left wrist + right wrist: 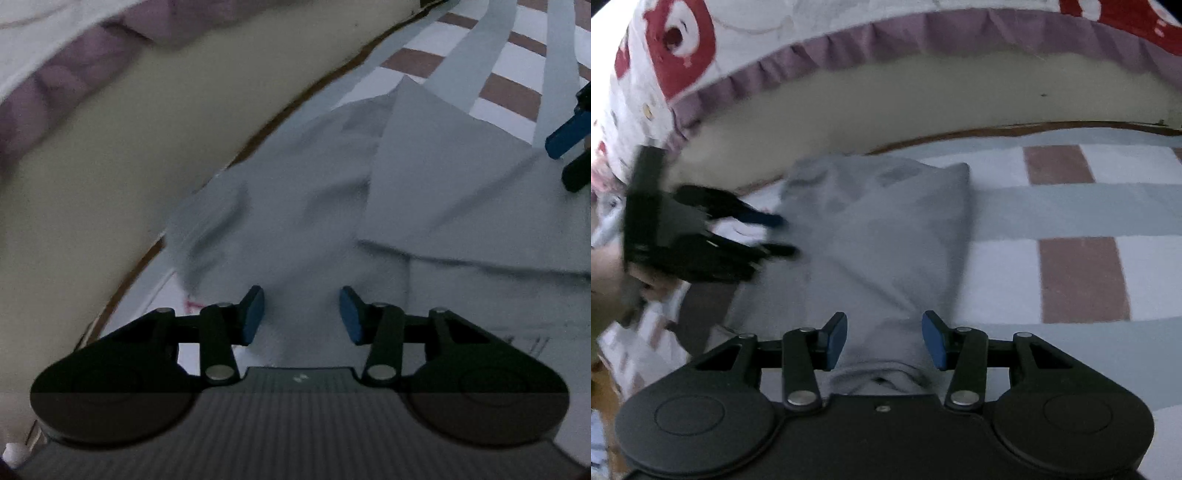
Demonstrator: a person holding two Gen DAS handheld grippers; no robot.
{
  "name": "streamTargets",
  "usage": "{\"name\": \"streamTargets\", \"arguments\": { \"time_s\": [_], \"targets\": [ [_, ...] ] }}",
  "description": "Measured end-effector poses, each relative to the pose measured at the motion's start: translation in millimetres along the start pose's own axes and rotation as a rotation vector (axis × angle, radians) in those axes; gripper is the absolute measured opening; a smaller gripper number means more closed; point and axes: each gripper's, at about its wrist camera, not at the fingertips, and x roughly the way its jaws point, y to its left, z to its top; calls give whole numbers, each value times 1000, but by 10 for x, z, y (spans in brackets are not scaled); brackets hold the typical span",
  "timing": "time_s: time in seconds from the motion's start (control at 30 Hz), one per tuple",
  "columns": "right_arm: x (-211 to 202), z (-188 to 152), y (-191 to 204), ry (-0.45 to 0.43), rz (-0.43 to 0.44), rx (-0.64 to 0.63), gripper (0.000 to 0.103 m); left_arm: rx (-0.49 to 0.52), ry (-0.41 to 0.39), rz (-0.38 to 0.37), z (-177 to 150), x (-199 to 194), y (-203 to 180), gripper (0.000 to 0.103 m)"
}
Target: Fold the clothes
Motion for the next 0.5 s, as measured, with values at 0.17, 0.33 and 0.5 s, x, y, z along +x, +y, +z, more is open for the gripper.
{"name": "streamTargets", "arguments": {
  "time_s": [0.17, 0.33, 0.5],
  "targets": [
    [83, -109, -94, 89, -37, -14, 56, -72, -20, 1, 76, -395, 96, 48],
    [-152, -51, -12, 73, -90, 59, 56, -163, 0, -72, -74, -969, 94, 51],
    [-545, -6, 281, 179, -142, 82, 56, -148, 36, -119, -624, -1410, -117, 41]
  ]
}}
